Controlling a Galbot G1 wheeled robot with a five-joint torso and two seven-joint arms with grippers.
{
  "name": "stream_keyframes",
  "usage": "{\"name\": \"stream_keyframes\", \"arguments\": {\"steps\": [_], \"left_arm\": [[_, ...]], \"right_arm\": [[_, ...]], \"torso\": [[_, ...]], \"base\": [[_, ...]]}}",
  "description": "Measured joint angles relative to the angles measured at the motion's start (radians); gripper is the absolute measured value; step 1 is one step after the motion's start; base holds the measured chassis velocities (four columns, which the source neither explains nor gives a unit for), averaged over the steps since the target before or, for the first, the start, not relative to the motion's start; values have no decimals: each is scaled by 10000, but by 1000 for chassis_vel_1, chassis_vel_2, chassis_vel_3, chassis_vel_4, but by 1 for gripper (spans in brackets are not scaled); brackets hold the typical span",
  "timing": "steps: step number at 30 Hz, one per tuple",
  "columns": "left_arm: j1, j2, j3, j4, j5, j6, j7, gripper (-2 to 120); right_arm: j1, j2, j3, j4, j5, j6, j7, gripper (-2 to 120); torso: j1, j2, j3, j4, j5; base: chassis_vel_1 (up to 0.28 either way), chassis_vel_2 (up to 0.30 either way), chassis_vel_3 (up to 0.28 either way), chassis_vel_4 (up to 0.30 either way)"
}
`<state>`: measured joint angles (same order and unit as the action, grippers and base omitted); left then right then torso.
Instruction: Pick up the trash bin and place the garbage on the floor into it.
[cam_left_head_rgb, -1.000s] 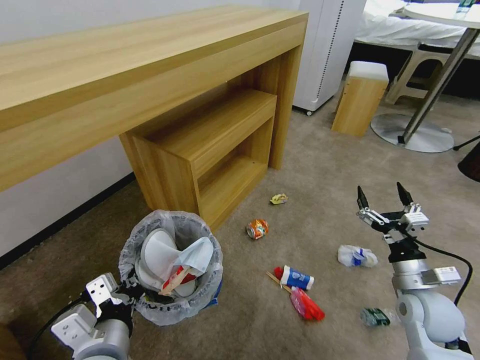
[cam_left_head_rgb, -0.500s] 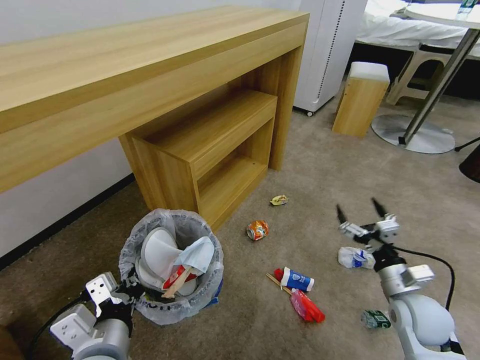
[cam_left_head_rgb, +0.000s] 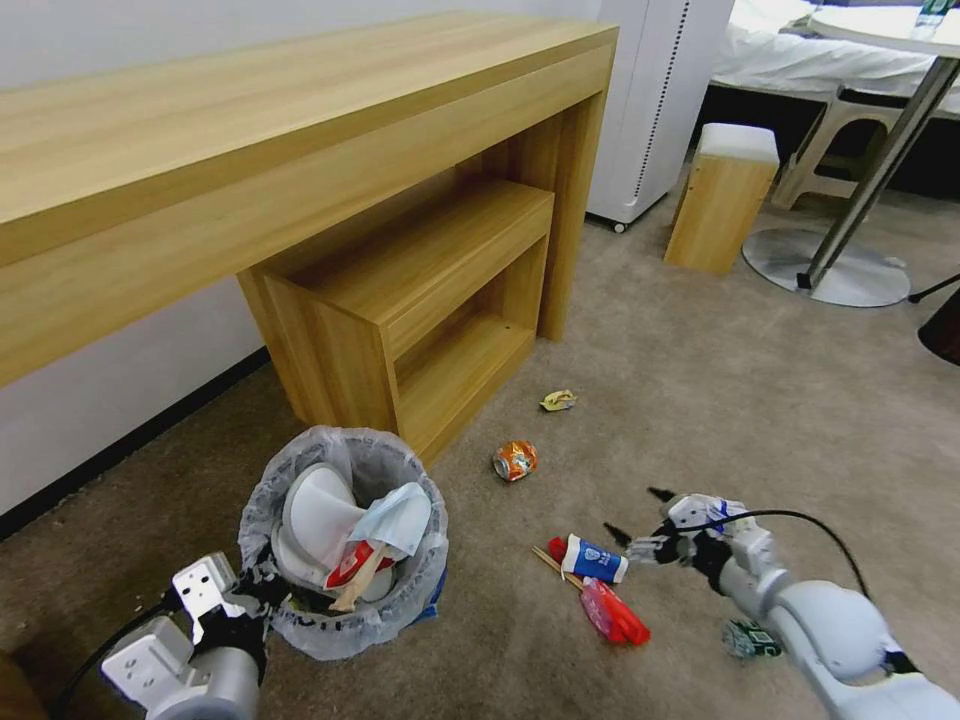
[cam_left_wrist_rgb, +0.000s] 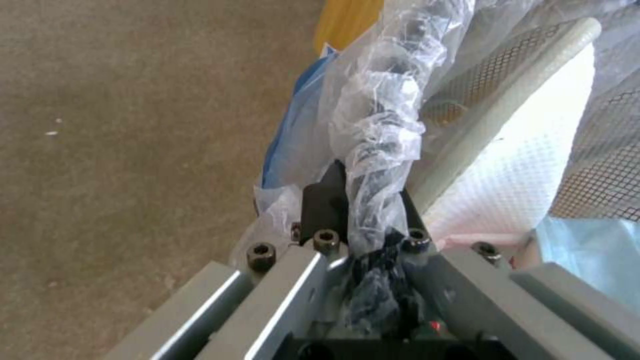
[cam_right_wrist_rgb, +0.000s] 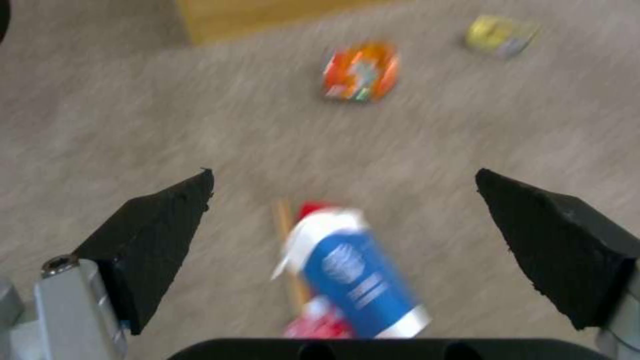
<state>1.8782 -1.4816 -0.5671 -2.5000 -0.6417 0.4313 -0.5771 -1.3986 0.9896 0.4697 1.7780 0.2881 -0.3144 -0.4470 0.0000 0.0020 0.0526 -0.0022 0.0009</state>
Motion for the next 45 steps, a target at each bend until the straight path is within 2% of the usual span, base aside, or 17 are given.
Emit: {"name": "stream_keyframes", "arguments": {"steps": [8,14,18,19,21,23,26,27,28,30,33,34,37,45], "left_arm": [[-83,-8,55,-4,48,-50,14,1],[-409,-23,163,-3,85,60,8,1],[-568,4,140,-3,25,76,8,1],[-568,4,140,-3,25,76,8,1],[-638,41,82,37,-57,83,8,1],[-671,62,48,62,-107,91,8,1],[-768,107,-30,190,-213,99,8,1],[-768,107,-30,190,-213,99,8,1],[-779,106,-24,231,-223,99,13,1],[-781,103,-14,252,-223,99,17,1],[-789,113,-10,273,-239,100,33,1],[-789,113,-10,273,-239,100,33,1],[-797,153,-67,270,-298,100,36,1],[-795,154,-87,268,-314,94,39,1]], "right_arm": [[-201,-22,-531,-951,-424,-261,75,100],[-219,-94,-1004,-1562,-117,-823,722,95],[-17,-99,-1305,-2050,-72,-1055,1066,82],[-17,-99,-1305,-2050,-72,-1055,1066,82],[107,-94,-1420,-2250,-15,-1174,1232,72],[164,-93,-1464,-2320,39,-1249,1320,71],[341,-105,-1559,-2509,95,-1380,1529,52],[341,-105,-1559,-2509,95,-1380,1529,52],[404,-104,-1571,-2591,94,-1381,1584,45],[455,-95,-1575,-2660,87,-1379,1610,42],[652,-27,-1585,-2965,-35,-1301,1617,27],[652,-27,-1585,-2965,-35,-1301,1617,27],[871,31,-1608,-3216,-117,-1189,1602,14],[1218,223,-1768,-3529,-391,-1032,1513,10]], "torso": [[0,0,0,-4,-1],[0,0,0,-4,-4],[0,0,0,-3,-2],[0,0,0,-3,-2],[0,0,0,-3,0],[0,1,0,-3,-2],[0,0,0,-3,-2],[0,0,0,-3,-2],[0,0,0,-3,-2],[0,0,0,-3,-3],[0,0,0,-3,-2],[0,0,0,-3,-2],[0,0,0,-3,-2],[0,0,0,-2,-2]], "base": [[0,0,0,0],[0,0,0,0],[0,0,0,0],[0,0,0,0],[0,0,0,0],[0,0,0,0],[0,0,0,0],[0,0,0,0],[0,0,0,0],[0,0,0,0],[0,0,0,0],[0,0,0,0],[0,0,0,0],[0,0,0,0]]}}
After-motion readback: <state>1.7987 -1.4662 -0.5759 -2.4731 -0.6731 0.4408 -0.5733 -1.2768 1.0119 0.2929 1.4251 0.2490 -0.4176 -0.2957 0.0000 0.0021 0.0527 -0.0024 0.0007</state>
